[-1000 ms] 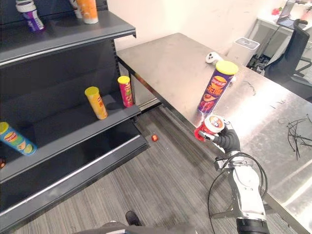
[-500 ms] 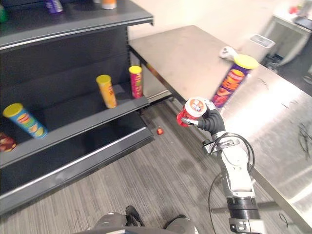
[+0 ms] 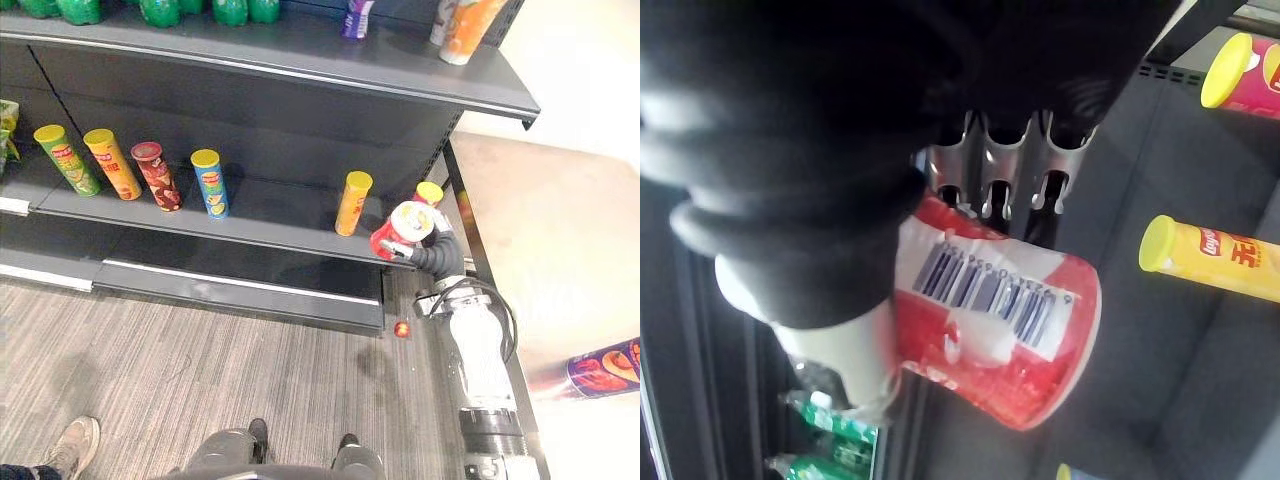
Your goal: Put the gum and the chips on the shelf.
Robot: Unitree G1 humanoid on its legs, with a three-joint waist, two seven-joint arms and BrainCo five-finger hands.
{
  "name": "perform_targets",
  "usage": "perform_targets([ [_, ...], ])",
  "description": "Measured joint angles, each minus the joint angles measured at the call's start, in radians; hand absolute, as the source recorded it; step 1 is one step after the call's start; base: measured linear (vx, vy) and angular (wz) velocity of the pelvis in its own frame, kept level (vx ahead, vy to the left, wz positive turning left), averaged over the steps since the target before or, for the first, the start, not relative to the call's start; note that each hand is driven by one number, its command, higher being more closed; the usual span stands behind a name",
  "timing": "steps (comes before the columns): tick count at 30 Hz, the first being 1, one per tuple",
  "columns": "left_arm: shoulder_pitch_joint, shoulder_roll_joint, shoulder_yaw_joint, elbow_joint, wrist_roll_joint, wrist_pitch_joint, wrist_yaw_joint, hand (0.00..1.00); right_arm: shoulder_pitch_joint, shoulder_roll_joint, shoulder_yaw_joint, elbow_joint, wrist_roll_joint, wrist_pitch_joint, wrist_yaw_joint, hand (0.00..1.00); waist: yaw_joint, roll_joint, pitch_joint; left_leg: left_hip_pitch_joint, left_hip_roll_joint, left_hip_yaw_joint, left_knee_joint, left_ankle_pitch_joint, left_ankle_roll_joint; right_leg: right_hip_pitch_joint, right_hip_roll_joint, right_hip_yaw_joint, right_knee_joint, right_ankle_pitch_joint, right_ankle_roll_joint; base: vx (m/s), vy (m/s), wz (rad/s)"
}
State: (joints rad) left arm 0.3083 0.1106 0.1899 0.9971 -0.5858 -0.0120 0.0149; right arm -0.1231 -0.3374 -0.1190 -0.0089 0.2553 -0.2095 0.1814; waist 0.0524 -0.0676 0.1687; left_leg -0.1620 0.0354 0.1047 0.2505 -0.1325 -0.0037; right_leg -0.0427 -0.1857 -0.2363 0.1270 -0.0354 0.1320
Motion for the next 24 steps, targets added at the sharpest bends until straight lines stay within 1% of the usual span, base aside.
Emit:
perform_targets([
  [1, 0.000, -0.003, 0.005, 0.001, 0.002, 0.000, 0.001, 0.00, 0.000, 0.000, -0.001, 0.020, 0.002, 0.003, -0.003, 1.00, -0.016, 0.007, -0.002, -0.007, 0.037, 0.033, -0.004, -0.002, -0.002, 0.004, 0.013, -0.033, -0.006, 0.000, -0.006, 0.05, -0.193, 0.46],
  [2, -0.001, -0.003, 0.004, 0.001, 0.006, -0.003, 0.002, 0.00, 0.008, -0.002, -0.005, 0.031, 0.002, 0.014, -0.012, 1.00, -0.034, 0.013, -0.002, -0.001, 0.072, 0.081, -0.010, 0.008, -0.017, 0.015, 0.018, -0.063, -0.005, -0.006, -0.015, 0.09, -0.254, 0.74],
  [3, -0.001, -0.012, 0.003, 0.000, 0.020, -0.016, 0.003, 0.00, 0.016, -0.007, -0.015, 0.041, 0.002, 0.027, -0.026, 1.00, -0.049, 0.020, 0.001, 0.018, 0.098, 0.121, -0.039, 0.047, -0.041, 0.030, 0.023, -0.091, -0.004, -0.009, -0.020, 0.08, -0.175, 0.59],
  [6, -0.001, -0.014, 0.003, -0.001, 0.034, -0.034, 0.004, 0.00, 0.035, -0.006, -0.029, 0.048, -0.002, 0.029, -0.040, 1.00, -0.048, 0.022, 0.001, 0.066, 0.084, 0.124, -0.128, 0.102, -0.041, 0.044, 0.019, -0.105, -0.005, -0.013, -0.024, 0.03, -0.077, 0.17],
  [8, -0.001, -0.013, -0.001, -0.001, 0.059, -0.040, 0.002, 0.00, 0.060, -0.005, -0.030, 0.048, -0.004, 0.028, -0.040, 1.00, -0.050, 0.023, 0.001, 0.088, 0.070, 0.121, -0.169, 0.122, -0.043, 0.051, 0.012, -0.112, -0.006, -0.017, -0.025, -0.01, 0.001, 0.13],
  [12, 0.000, -0.011, -0.017, -0.001, 0.063, -0.058, 0.001, 0.00, 0.118, 0.000, -0.032, 0.047, -0.012, 0.028, -0.031, 1.00, -0.058, 0.031, 0.003, 0.131, 0.046, 0.135, -0.258, 0.161, -0.045, 0.054, -0.003, -0.111, -0.008, -0.020, -0.024, -0.04, 0.035, 0.03],
  [16, 0.000, -0.012, -0.027, 0.000, 0.096, -0.065, 0.001, 0.00, 0.130, 0.003, -0.033, 0.044, -0.012, 0.023, -0.020, 1.00, -0.076, 0.042, -0.004, 0.161, 0.042, 0.185, -0.318, 0.186, -0.043, 0.051, -0.004, -0.092, -0.028, -0.021, -0.015, -0.03, 0.029, -0.12],
  [18, 0.000, -0.012, -0.028, 0.000, 0.099, -0.065, 0.000, 0.00, 0.131, 0.003, -0.033, 0.043, -0.011, 0.021, -0.016, 1.00, -0.076, 0.048, -0.008, 0.181, 0.040, 0.204, -0.350, 0.202, -0.048, 0.050, -0.001, -0.075, -0.038, -0.017, -0.011, 0.01, 0.022, -0.26],
  [20, -0.002, -0.008, -0.036, -0.001, 0.100, -0.063, -0.004, 0.00, 0.130, 0.003, -0.033, 0.042, -0.010, 0.021, 0.004, 1.00, -0.077, 0.050, -0.009, 0.189, 0.039, 0.222, -0.352, 0.202, -0.046, 0.046, 0.000, -0.053, -0.039, -0.013, -0.005, 0.03, 0.017, -0.23],
  [24, -0.017, 0.003, -0.049, -0.002, 0.132, -0.057, -0.023, 0.00, 0.122, 0.003, -0.031, 0.042, -0.010, 0.021, 0.020, 1.00, -0.077, 0.049, -0.010, 0.194, 0.042, 0.240, -0.352, 0.201, -0.046, 0.046, 0.008, -0.036, -0.045, -0.003, -0.009, 0.06, 0.001, -0.12],
])
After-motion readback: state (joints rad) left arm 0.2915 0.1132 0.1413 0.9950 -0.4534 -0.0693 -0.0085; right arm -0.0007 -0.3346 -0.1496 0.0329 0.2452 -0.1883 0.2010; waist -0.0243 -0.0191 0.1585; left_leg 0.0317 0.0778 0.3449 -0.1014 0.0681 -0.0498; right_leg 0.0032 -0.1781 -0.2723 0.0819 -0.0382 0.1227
